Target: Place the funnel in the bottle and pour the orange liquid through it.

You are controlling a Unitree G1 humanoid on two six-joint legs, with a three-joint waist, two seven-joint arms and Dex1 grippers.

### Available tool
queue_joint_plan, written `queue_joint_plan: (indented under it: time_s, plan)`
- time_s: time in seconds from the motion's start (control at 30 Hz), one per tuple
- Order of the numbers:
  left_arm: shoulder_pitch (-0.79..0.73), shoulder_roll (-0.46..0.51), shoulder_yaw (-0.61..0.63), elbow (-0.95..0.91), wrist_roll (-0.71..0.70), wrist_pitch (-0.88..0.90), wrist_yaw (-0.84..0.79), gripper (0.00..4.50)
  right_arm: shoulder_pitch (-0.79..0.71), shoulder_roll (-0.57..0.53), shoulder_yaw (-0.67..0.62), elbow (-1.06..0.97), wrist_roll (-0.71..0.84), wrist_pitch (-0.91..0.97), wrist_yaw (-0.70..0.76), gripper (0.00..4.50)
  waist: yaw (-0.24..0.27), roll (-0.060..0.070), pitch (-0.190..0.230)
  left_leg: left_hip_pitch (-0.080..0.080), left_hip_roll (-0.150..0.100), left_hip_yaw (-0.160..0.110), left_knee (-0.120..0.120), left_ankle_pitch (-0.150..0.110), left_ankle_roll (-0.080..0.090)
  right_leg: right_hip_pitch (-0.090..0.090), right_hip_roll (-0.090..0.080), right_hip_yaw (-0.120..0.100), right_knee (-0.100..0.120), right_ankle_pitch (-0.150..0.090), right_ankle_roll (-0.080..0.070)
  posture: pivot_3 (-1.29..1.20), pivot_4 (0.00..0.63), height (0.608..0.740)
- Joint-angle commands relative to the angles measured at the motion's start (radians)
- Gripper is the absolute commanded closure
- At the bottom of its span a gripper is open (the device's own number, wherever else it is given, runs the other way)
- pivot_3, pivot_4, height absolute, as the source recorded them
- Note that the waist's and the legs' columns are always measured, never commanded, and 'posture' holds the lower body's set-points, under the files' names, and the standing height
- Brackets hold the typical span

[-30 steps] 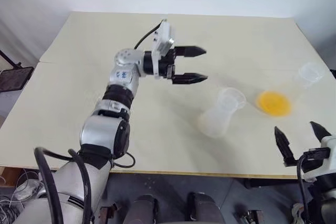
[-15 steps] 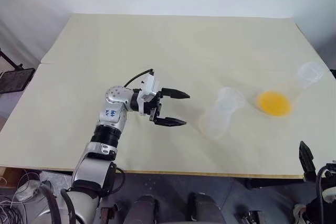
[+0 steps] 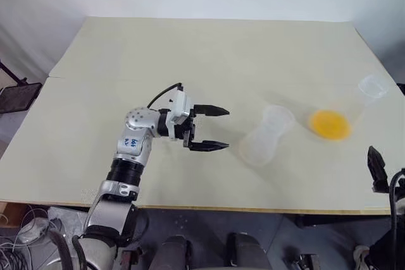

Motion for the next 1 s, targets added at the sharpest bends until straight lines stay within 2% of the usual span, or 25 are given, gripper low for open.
queue_joint_plan:
  time_s: [0.03, 0.4, 1.0]
  plan:
    - [0.033, 0.009, -0.006, -0.103, -0.030, 0.032, 0.041, 0.03, -0.076, -0.053, -0.004, 0.079, 0.015, 0.025, 0.014, 0.00, 0.000, 0.000, 0.000, 0.000, 0.000, 0.000, 0.000, 0.000, 0.000, 0.000, 0.000, 0.000, 0.000, 0.000, 0.000, 0.00, 0.150, 0.740]
    - [0.126, 0.025, -0.022, -0.275, -0.059, 0.124, 0.134, 0.03, -0.294, -0.127, 0.040, 0.303, 0.036, 0.027, 0.105, 0.00, -0.001, 0.000, 0.000, 0.000, 0.000, -0.001, 0.000, 0.000, 0.000, 0.000, -0.001, 0.001, -0.001, 0.000, 0.000, 0.00, 0.150, 0.740]
    - [0.135, 0.040, -0.041, -0.288, -0.082, 0.131, 0.169, 0.03, -0.578, -0.222, 0.134, 0.667, -0.037, -0.103, 0.240, 0.00, -0.002, 0.001, 0.000, -0.001, 0.000, 0.000, 0.000, 0.000, 0.000, 0.000, -0.001, -0.001, -0.002, 0.000, 0.000, 0.00, 0.150, 0.740]
